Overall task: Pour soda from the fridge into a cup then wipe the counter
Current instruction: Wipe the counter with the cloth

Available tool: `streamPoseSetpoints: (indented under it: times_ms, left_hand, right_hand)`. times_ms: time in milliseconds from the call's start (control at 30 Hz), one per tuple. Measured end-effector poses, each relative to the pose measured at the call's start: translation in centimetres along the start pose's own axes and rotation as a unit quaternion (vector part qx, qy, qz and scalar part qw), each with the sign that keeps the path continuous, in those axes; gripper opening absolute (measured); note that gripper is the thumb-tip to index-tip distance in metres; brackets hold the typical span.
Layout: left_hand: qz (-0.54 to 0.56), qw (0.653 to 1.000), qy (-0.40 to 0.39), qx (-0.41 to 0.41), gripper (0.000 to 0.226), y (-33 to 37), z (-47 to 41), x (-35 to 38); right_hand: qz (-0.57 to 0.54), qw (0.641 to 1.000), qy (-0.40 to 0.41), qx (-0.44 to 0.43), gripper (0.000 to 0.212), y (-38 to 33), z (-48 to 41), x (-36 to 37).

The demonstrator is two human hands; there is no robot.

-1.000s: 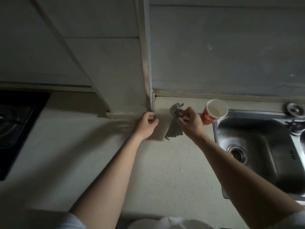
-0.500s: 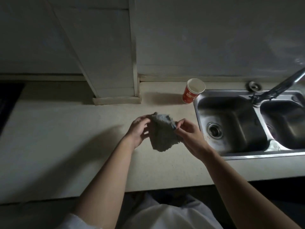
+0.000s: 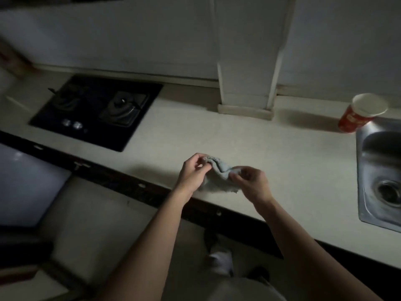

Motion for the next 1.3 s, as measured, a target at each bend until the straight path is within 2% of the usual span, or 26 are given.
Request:
streamPoseSetpoints:
  times_ms: [67, 233, 467, 600, 767, 933, 1133, 1200, 1267, 1300]
  left_hand:
    - [-0.001, 1.000, 0.023, -0.003, 0.012, -0.4, 0.8, -2.6]
    - [0.010, 0.999, 0.046, -0.003, 0.013, -1.9, 1.0, -6.2]
    - [0.002, 1.000, 0.012, -0.009, 0.017, -5.3, -1.4, -14.2]
    - [-0.024, 1.000, -0.016, 0.005, 0.016, -7.1, -3.6, -18.5]
    - [-0.061, 0.996, -0.063, 0.009, 0.017, -8.8, -7.3, -20.8]
    - [-0.079, 0.995, -0.054, 0.005, 0.019, -10.1, -12.3, -22.1]
    - [-0.148, 0.989, -0.010, 0.013, 0.025, -9.4, -19.7, -23.4]
    - [-0.179, 0.983, -0.010, 0.037, 0.032, -8.4, -21.9, -23.4]
    - [-0.255, 0.964, -0.030, 0.070, 0.039, -7.8, -23.2, -23.1]
    - [-0.300, 0.948, -0.050, 0.089, 0.041, -7.8, -23.4, -22.9]
  right_hand:
    - [0.015, 1.000, 0.007, -0.017, 0.005, -0.8, 1.0, 1.8]
    - [0.038, 0.997, 0.049, -0.034, 0.010, -2.3, 1.4, 3.7]
    - [0.012, 0.992, 0.120, -0.046, 0.015, -5.2, 1.6, 10.6]
    - [-0.021, 0.990, 0.131, -0.040, 0.020, -5.8, 1.5, 15.6]
    - [-0.047, 0.990, 0.131, -0.012, 0.025, -6.2, 0.2, 19.0]
    - [-0.049, 0.989, 0.142, 0.013, 0.020, -7.6, -4.1, 21.3]
    - [0.005, 0.989, 0.147, 0.013, 0.015, -11.8, -11.4, 22.7]
    - [0.030, 0.992, 0.126, 0.013, 0.028, -13.2, -13.3, 23.3]
    - [0.128, 0.984, 0.127, 0.005, 0.047, -14.0, -14.4, 23.8]
    - [0.169, 0.976, 0.134, -0.008, 0.050, -14.2, -14.5, 24.0]
Point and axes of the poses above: each hand's wrist, its own z-axis away from the middle knuckle, its own x-axis out of the palm, y = z × x, the point moved 9 cm from there along -z, towards the middle knuckle, and after that the axes turned 15 degrees about x, right-handed, at the moved point
